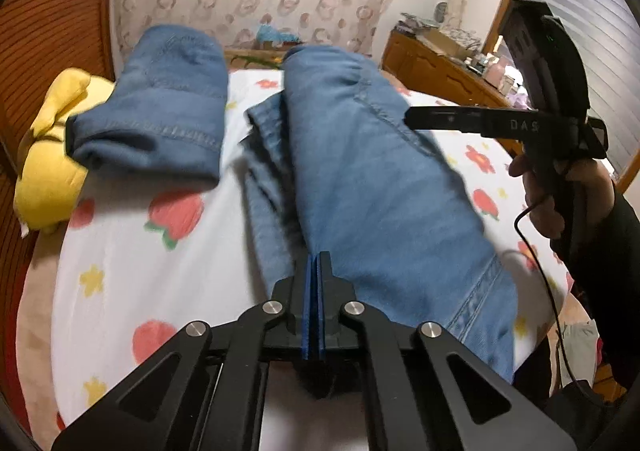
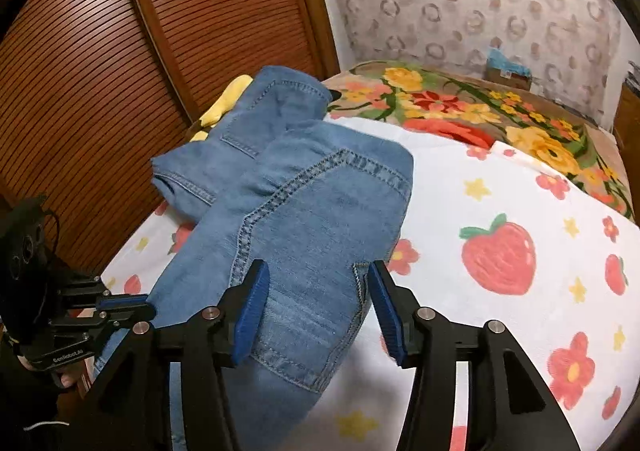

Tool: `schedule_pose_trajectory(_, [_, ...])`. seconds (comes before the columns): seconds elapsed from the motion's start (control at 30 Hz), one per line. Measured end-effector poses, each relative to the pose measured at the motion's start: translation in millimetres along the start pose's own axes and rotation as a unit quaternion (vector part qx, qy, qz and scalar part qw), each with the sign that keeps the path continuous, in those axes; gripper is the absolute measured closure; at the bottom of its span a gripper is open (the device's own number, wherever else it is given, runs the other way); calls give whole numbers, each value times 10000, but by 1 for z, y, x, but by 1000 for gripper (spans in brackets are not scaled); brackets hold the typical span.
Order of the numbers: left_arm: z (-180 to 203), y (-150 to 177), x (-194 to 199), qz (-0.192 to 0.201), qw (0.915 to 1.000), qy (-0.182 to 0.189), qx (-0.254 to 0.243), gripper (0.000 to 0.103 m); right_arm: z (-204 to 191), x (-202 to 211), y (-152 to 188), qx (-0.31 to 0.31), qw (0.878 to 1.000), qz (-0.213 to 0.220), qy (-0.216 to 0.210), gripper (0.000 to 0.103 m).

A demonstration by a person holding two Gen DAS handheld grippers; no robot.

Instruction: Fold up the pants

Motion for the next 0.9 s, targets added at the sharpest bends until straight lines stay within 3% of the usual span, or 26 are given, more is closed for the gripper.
schedule_pose_trajectory(0.17, [-7,-6,-3,47,9994,-239,235,98,20,-19,7,-143,9996,-227,-2,36])
schedule_pose_trajectory(0.2, [-9,-6,-4,26,9994,-232,272,91,23,-23,8,-205,9994,-280,-57,35])
schedule_pose_trajectory(0.3, [-15,-10,-6,28,9986,-12,528,57,30,-32,10,-365,9984,-328,-265,33])
schedule_pose_trajectory(0.43, [-20,-16,-9,34,9978,103,648,39,33,-38,10,-446,9974,-336,-447,32])
schedule_pose_trajectory(0.9, [-15,-28,-1,280,9961,334,773,39,47,-51,19,-507,9964,-300,-605,32])
Point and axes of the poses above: each gripper's, at about its wrist camera, not at the fingertips, and x roughly against the way its jaws point, z to its right, y to its underside, the point moved 1 cm from there along -x, roughly the way its jaws point, and after that the axes turned 10 degrees about x, right-handed, at the moved point
